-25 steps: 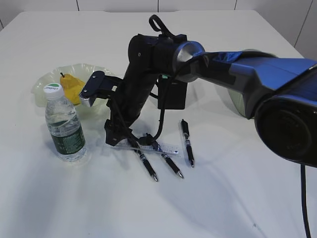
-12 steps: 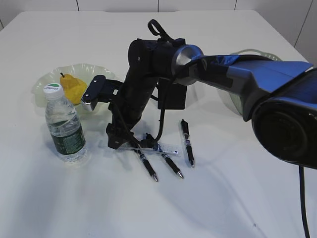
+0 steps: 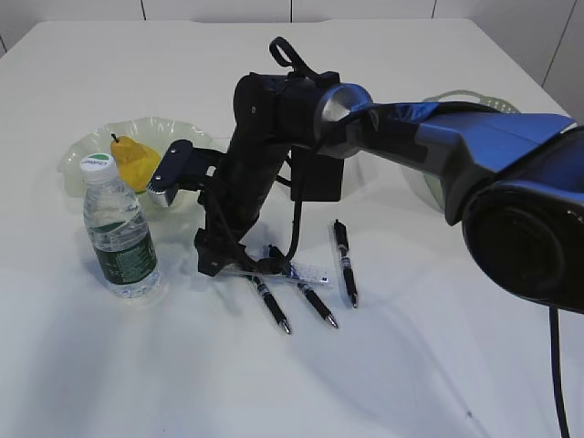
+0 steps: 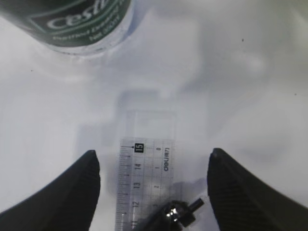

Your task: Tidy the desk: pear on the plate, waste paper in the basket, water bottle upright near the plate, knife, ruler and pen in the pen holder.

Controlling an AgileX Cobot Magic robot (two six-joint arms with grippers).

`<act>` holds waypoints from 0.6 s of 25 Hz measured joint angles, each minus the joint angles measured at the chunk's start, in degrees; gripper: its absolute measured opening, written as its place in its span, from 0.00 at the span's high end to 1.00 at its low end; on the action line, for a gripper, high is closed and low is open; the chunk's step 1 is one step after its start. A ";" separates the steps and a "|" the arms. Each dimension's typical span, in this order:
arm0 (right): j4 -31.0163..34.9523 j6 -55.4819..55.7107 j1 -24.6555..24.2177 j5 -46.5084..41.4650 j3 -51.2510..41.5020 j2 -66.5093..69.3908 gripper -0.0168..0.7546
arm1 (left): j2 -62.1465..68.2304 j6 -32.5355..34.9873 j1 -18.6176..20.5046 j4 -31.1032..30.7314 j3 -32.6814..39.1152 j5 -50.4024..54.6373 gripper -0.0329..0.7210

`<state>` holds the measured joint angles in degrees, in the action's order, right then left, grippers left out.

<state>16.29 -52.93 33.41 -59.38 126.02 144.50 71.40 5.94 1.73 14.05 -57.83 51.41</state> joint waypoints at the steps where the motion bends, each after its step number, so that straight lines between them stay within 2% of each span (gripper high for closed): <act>1: 0.00 0.00 0.13 0.00 0.00 0.00 0.31 | 0.00 0.00 0.00 0.00 0.00 0.00 0.35; 15: -1.02 -0.02 0.92 0.00 0.12 1.27 0.31 | 0.00 0.00 0.00 0.00 0.00 -0.10 0.35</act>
<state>15.27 -52.95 34.33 -59.38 126.14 145.77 71.40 5.94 1.73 14.05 -57.83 51.31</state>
